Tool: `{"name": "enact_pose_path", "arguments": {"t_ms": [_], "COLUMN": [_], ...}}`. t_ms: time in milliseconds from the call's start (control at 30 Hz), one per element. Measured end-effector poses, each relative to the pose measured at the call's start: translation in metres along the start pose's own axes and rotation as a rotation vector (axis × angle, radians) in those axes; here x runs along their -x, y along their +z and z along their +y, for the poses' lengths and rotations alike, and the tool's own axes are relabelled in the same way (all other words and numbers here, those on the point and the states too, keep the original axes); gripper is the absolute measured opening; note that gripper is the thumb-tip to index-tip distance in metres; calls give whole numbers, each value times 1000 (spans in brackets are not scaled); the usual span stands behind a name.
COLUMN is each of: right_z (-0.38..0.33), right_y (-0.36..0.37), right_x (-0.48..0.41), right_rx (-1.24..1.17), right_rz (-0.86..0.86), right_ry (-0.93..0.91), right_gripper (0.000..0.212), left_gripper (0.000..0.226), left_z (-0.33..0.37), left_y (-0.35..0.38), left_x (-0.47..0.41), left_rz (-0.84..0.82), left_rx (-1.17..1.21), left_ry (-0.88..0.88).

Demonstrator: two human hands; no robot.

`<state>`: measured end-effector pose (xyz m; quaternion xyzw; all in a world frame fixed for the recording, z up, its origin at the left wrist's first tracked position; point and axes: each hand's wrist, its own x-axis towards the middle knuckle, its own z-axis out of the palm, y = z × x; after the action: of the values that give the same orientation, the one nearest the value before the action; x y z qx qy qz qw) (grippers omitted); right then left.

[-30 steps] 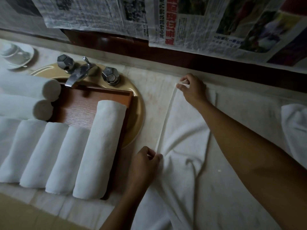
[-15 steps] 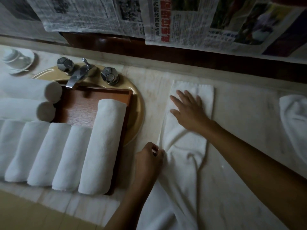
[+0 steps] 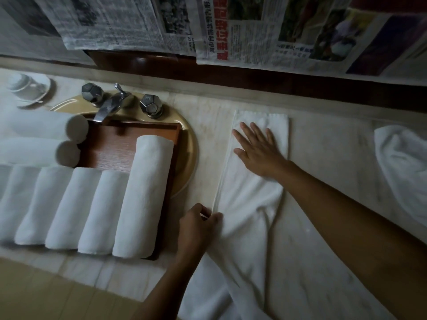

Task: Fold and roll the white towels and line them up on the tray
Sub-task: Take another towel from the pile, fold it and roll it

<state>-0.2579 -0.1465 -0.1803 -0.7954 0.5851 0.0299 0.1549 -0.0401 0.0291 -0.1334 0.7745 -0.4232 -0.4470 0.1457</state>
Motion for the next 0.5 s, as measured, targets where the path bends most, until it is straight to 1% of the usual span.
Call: {"name": "enact_pose_path", "arguments": {"t_ms": [100,200,300,400,467,500], "right_z": [-6,-30,-61,-67,-61,-58], "right_y": [-1,-4,7,22,22,21], "right_x": [-3,12,50,65,54,48], "right_rx": [3,-39,-71,-36,-36,-38], "right_rz": [-9,16,37,-4,-13,-14], "right_ry": [55,146,105,107,125,126], "right_gripper": [63,63,59,61,62,62], "left_gripper": [24,23,23,20,23,25], "left_z": [3,6,4,4,6,9], "left_y": [1,1,1,2,4,4], "left_x": [1,2,3,6,12,20], "left_rz": [3,-13,-9,-38,-115,-193], "left_rx": [42,60,78,90,239,333], "left_ry": [-14,-7,4,-9,-80,-132]}}
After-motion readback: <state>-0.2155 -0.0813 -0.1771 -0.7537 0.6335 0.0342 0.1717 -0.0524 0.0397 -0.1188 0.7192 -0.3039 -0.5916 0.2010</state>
